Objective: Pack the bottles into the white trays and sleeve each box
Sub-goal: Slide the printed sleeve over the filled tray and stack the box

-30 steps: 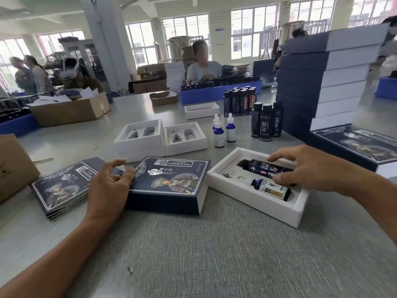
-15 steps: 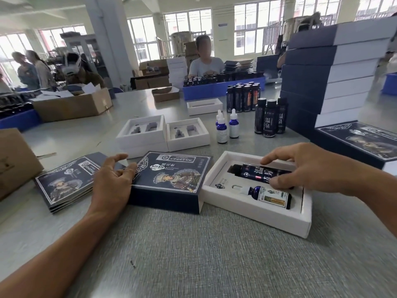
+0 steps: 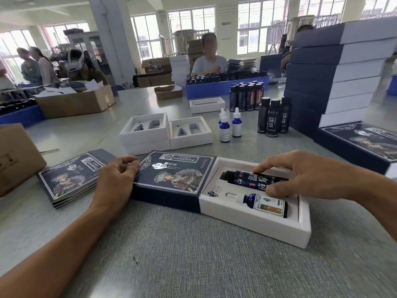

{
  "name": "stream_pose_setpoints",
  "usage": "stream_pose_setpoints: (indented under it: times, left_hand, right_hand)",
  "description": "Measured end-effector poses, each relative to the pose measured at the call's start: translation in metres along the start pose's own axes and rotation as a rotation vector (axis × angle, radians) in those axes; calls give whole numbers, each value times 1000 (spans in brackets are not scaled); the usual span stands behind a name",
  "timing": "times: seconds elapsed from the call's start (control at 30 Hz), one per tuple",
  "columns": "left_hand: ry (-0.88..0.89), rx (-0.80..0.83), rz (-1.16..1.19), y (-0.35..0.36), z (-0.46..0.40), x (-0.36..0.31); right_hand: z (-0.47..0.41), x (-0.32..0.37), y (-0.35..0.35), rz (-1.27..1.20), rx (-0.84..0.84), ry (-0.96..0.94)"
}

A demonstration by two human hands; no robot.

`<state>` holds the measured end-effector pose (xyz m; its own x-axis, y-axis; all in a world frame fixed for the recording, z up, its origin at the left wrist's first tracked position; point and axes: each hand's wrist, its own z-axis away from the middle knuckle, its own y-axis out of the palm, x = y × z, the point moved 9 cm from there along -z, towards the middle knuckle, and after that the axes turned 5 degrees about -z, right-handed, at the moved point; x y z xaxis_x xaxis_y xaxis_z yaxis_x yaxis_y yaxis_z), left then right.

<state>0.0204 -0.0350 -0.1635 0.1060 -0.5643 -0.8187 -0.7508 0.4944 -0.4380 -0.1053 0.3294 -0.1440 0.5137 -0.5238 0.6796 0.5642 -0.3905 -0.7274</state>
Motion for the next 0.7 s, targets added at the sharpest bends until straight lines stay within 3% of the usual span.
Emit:
stream_pose_setpoints:
  times: [0.4, 0.53, 0.63, 0.7]
  left_hand:
    - [-22, 53, -12, 8, 5, -11]
    - [5, 50, -183, 12, 8, -20]
    - [-8, -40, -376, 8, 13, -25]
    - [-15, -29, -376, 10, 17, -26]
  right_hand:
    - [3, 8, 1, -33, -28, -2]
    - [-1, 16, 10, 4, -120, 0]
    - [-5, 25, 20, 95, -229, -13]
    - [-4, 36, 27, 170, -267, -52]
